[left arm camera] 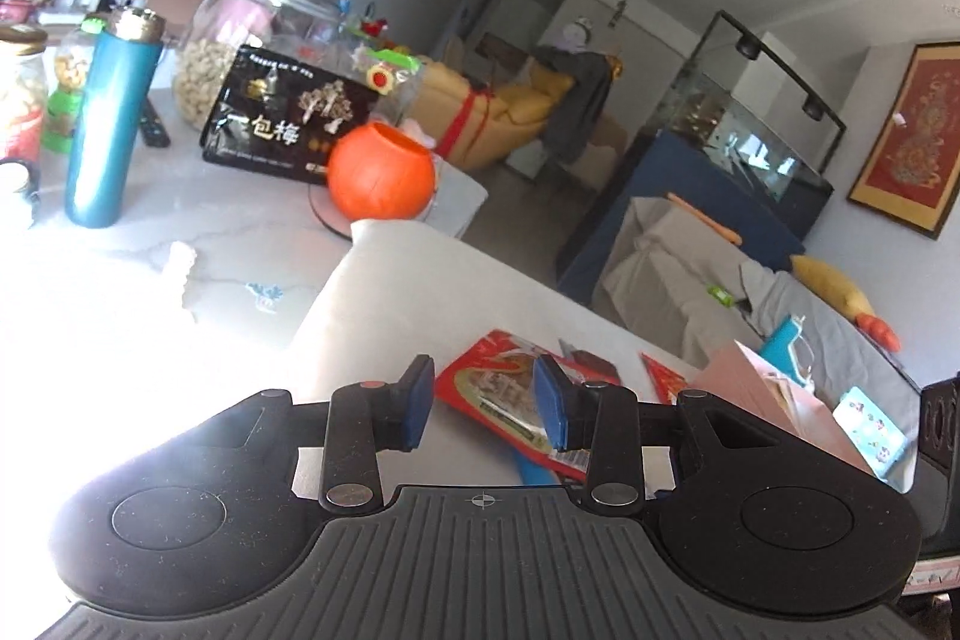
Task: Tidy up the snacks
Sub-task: 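Grasp the red duck snack bag with the left tool while the right tool releases the yellow bag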
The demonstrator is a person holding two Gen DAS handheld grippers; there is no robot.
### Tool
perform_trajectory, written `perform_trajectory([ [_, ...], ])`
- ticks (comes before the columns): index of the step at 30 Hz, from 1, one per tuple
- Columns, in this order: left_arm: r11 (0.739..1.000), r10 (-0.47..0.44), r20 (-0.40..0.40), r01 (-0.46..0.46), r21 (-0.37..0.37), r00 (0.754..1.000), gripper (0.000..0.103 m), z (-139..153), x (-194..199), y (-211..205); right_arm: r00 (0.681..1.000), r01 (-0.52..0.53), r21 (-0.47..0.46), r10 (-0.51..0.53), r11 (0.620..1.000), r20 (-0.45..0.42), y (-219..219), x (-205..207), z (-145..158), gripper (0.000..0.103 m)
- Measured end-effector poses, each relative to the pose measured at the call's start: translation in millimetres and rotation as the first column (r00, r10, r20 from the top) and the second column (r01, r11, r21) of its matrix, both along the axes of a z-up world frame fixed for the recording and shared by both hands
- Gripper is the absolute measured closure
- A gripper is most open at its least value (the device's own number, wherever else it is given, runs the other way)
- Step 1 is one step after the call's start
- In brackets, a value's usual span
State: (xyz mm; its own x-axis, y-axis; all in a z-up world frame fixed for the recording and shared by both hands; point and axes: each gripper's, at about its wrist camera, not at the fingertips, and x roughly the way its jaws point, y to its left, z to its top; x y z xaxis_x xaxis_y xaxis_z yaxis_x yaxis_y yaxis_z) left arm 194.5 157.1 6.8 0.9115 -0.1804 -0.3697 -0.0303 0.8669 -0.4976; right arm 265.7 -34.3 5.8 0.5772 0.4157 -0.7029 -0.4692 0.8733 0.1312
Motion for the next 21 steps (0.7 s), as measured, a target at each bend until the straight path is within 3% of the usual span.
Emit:
perform_trajectory([
  [3, 1.000, -0.009, -0.013, 0.009, 0.006, 1.000, 0.062, 0, 2, -1, 0.999, -0.018, -0.060, 0.020, 0.998, 0.043, 0, -14, -1, 0.020],
  [9, 0.995, -0.069, -0.027, 0.070, 0.070, 0.997, 0.062, 4, 9, -13, 0.998, -0.012, -0.083, 0.017, 0.997, 0.057, -63, -68, 4, 0.023],
  [12, 0.978, -0.132, -0.040, 0.136, 0.156, 0.990, 0.062, 15, 24, -28, 0.996, 0.038, -0.098, -0.030, 0.994, 0.083, -101, -92, 3, 0.022],
  [14, 0.948, -0.166, -0.064, 0.177, 0.266, 0.984, 0.062, 25, 41, -43, 0.993, 0.075, -0.102, -0.065, 0.992, 0.100, -125, -104, 3, 0.021],
  [17, 0.870, -0.192, -0.180, 0.253, 0.424, 0.965, 0.062, 30, 75, -67, 0.991, 0.105, -0.065, -0.099, 0.992, 0.088, -150, -114, -1, 0.017],
  [19, 0.828, -0.231, -0.256, 0.327, 0.455, 0.939, 0.061, 23, 91, -79, 0.990, 0.122, -0.015, -0.120, 0.992, 0.070, -161, -115, -7, 0.015],
  [20, 0.817, -0.259, -0.257, 0.353, 0.456, 0.931, 0.060, 23, 93, -83, 0.989, 0.124, 0.000, -0.124, 0.992, 0.080, -163, -117, -8, 0.015],
  [21, 0.800, -0.281, -0.280, 0.385, 0.461, 0.918, 0.054, 22, 96, -88, 0.989, 0.125, -0.002, -0.124, 0.992, 0.084, -163, -118, -8, 0.015],
])
